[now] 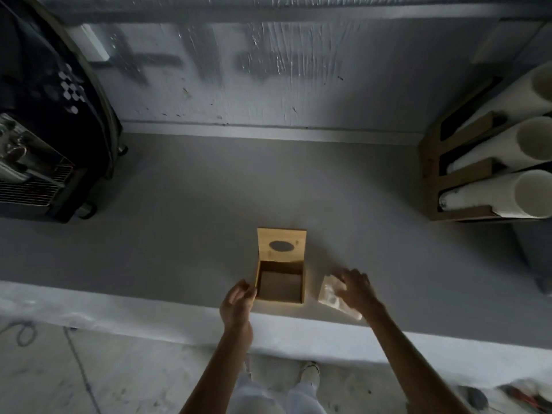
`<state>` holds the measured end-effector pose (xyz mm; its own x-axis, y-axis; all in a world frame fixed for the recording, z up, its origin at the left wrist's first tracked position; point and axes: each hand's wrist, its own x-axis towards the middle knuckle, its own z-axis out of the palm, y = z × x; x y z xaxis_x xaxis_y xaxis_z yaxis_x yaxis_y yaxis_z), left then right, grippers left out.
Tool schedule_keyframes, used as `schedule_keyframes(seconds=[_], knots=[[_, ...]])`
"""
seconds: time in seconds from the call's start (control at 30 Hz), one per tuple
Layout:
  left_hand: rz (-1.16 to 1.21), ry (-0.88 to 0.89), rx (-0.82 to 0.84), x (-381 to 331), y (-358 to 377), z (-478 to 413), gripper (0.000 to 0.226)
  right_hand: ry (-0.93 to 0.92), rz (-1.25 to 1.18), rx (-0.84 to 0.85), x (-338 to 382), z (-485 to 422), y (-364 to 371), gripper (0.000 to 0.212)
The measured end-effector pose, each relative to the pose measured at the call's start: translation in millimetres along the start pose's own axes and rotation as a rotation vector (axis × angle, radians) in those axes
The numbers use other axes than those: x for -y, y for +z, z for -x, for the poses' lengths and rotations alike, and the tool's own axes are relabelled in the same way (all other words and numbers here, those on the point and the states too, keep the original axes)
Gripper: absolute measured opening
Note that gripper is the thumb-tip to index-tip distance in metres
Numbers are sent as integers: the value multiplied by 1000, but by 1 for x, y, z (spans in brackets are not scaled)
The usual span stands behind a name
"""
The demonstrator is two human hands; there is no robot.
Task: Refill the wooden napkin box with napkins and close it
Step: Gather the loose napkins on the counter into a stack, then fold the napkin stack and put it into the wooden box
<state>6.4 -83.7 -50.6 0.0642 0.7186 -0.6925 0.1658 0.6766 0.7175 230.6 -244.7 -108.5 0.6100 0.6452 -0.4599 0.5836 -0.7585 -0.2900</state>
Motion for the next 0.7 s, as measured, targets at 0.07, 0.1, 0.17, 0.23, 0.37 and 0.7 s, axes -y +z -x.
schedule_keyframes(seconds=[0.07,0.1,0.17,0.23,0.37,0.7], knots=[[219,-39,-137,13,5,14,29,127,-376,-21,-13,30,12,31],[277,-73,-212,19,8,24,28,203,-612,-18,-16,43,13,24],[251,-120,-235,36,16,53,20,291,-1087,-12,-21,70,13,14],[85,-113,11,58,25,86,16,303,-1498,16,-24,91,14,18],[-329,-26,567,87,62,123,43,160,-1898,1,-26,114,10,29],[-583,658,688,75,132,95,19,34,-1722,-324,-58,130,-2,52]])
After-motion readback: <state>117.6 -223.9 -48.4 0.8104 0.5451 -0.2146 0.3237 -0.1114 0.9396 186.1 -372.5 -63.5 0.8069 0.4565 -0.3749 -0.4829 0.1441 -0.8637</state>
